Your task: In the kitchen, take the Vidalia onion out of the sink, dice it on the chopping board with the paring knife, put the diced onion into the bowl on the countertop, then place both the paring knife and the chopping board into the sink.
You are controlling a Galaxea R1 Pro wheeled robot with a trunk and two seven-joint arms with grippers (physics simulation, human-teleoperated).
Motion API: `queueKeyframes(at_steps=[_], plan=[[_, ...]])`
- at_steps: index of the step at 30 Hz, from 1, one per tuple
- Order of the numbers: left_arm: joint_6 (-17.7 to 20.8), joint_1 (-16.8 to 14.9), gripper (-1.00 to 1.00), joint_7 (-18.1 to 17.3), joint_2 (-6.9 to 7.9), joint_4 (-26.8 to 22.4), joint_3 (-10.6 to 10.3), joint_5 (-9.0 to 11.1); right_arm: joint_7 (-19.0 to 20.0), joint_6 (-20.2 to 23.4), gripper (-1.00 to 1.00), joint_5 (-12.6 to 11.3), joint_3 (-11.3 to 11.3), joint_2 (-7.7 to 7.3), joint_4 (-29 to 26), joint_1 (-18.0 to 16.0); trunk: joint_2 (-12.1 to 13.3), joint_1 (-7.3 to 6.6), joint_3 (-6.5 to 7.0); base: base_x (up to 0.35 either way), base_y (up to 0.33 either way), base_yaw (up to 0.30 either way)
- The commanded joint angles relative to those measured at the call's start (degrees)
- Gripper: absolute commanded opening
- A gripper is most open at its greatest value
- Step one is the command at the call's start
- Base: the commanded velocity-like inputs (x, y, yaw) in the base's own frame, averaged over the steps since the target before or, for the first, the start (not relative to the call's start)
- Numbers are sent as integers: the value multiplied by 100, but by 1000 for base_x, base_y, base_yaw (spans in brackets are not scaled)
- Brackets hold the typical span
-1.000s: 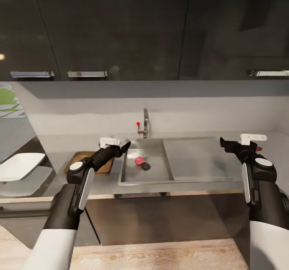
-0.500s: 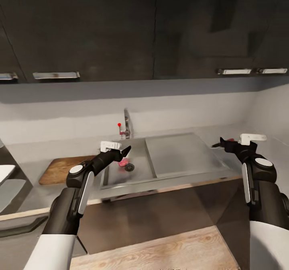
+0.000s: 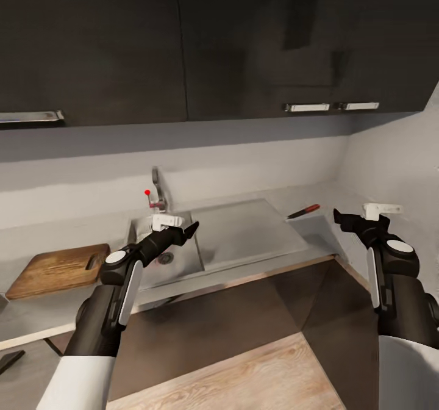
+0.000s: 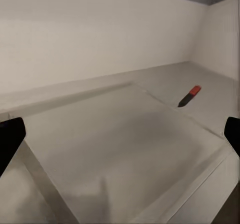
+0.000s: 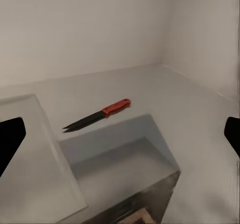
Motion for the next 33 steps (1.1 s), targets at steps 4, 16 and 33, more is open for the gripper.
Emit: queueKeyframes(at_steps=[4, 16, 33], plan=[[55, -6, 100, -27, -5, -7, 13, 11, 49, 26, 100, 61, -7, 11, -10, -6, -14, 5, -14, 94, -282, -15], [57, -6, 100, -27, -1, -7, 20, 11, 49, 26, 100, 67, -7, 45, -9, -6, -14, 5, -14, 143, -265, 177], [65, -6, 100, -27, 3, -23, 20, 11, 55, 580, 100, 89, -35, -150, 224, -88, -14, 5, -14, 178, -192, 45]])
